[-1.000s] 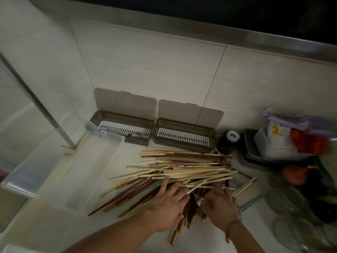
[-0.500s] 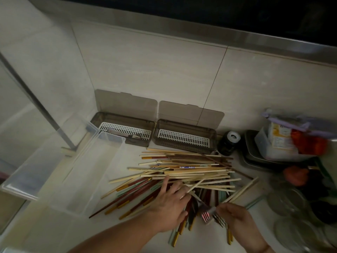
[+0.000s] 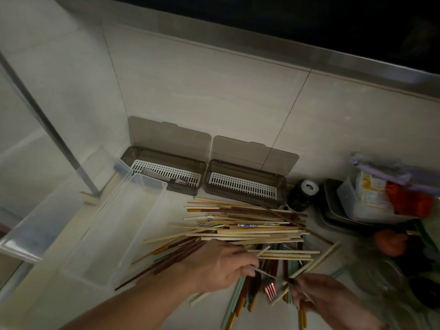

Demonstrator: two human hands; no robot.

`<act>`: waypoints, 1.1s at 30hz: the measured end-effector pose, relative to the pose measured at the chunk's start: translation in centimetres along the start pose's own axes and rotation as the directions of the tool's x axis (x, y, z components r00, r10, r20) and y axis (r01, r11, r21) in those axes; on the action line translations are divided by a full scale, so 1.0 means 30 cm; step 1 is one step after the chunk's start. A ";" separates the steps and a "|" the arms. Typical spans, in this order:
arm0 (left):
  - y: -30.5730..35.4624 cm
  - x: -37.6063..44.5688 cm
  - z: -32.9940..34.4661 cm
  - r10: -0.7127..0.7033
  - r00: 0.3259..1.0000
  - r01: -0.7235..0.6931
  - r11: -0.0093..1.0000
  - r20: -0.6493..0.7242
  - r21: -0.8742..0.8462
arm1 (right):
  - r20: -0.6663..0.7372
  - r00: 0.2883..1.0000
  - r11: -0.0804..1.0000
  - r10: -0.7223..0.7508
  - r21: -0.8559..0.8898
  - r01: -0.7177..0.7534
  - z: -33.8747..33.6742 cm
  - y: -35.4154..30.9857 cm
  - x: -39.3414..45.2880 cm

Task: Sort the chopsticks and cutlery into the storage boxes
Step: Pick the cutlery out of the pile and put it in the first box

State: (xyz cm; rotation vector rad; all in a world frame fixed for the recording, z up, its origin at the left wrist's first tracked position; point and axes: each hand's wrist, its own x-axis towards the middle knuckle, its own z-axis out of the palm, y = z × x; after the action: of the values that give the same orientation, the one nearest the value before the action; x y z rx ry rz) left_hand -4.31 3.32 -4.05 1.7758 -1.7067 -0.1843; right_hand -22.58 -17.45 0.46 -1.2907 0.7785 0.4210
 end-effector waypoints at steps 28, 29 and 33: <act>-0.486 -0.181 -0.384 -0.652 0.746 0.629 0.624 -0.136 0.462 | 0.140 0.853 0.177 -0.503 -0.949 0.260 0.584 -0.699 0.863; -0.489 -0.179 -0.379 -0.651 0.752 0.604 0.614 -0.106 0.508 | 0.144 0.854 0.180 -0.500 -0.947 0.265 0.607 -0.704 0.887; -0.494 -0.167 -0.381 -0.681 0.729 0.616 0.607 -0.070 0.502 | 0.112 0.862 0.256 -0.494 -0.929 0.267 0.685 -0.702 0.977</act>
State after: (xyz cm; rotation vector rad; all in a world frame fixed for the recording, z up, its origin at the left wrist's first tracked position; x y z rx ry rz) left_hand 13.45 11.03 -4.91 2.8036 -1.1430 -0.1810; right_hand 17.37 -7.13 -4.43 -2.6197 0.2749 0.3134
